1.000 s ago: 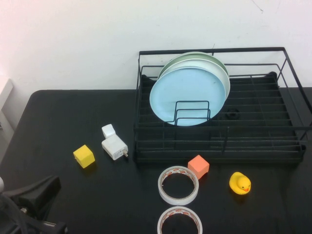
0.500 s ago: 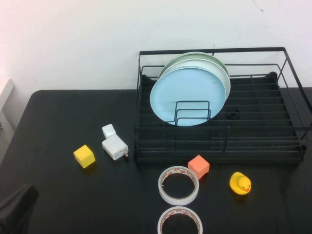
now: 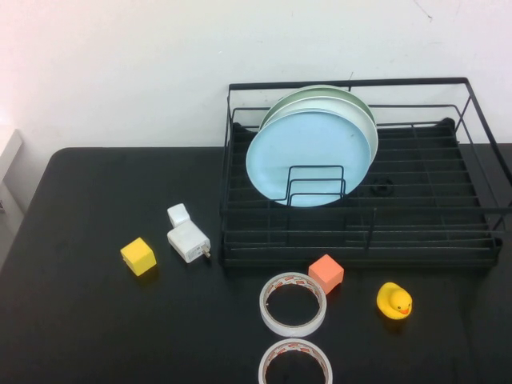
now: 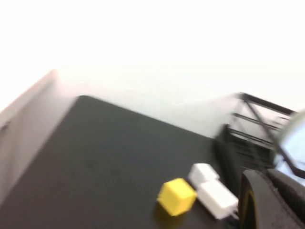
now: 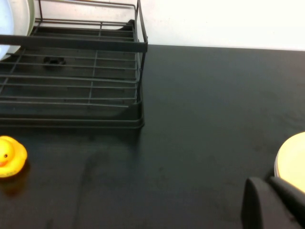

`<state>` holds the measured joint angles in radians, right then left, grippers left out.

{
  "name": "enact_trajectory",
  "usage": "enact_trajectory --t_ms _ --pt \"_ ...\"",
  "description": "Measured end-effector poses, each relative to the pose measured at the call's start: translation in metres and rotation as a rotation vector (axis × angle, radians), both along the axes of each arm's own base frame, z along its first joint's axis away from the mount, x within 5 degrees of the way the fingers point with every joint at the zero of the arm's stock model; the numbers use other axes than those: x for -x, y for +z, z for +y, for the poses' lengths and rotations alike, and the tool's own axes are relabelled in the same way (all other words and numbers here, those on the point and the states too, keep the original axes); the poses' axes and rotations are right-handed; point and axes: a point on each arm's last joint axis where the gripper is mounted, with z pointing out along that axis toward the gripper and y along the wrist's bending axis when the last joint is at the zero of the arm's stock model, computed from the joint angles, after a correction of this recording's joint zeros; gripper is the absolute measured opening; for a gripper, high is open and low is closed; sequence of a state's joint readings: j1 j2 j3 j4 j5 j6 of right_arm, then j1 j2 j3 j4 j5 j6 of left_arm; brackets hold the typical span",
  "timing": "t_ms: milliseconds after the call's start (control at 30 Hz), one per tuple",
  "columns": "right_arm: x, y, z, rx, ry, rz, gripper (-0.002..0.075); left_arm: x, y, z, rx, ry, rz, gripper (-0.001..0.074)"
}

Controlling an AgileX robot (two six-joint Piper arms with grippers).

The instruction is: Place plate on rack

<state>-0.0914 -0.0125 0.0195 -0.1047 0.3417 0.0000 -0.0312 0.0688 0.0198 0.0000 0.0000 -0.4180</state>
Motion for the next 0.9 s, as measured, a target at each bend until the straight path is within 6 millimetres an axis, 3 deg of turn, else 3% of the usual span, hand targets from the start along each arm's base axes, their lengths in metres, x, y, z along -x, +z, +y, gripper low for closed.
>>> enact_trajectory --t_ms 267,500,900 --pt "0.000 0.000 0.000 0.000 0.000 0.000 0.0012 0.007 -0.008 0.005 -0.094 0.063 0.064 -0.0002" --pt "0.000 0.000 0.000 0.002 0.000 0.000 0.0012 0.008 -0.018 0.002 -0.187 -0.004 0.164 -0.0002" --pt "0.000 0.000 0.000 0.002 0.000 0.000 0.0012 0.009 -0.022 -0.003 -0.203 -0.099 0.213 -0.0002"
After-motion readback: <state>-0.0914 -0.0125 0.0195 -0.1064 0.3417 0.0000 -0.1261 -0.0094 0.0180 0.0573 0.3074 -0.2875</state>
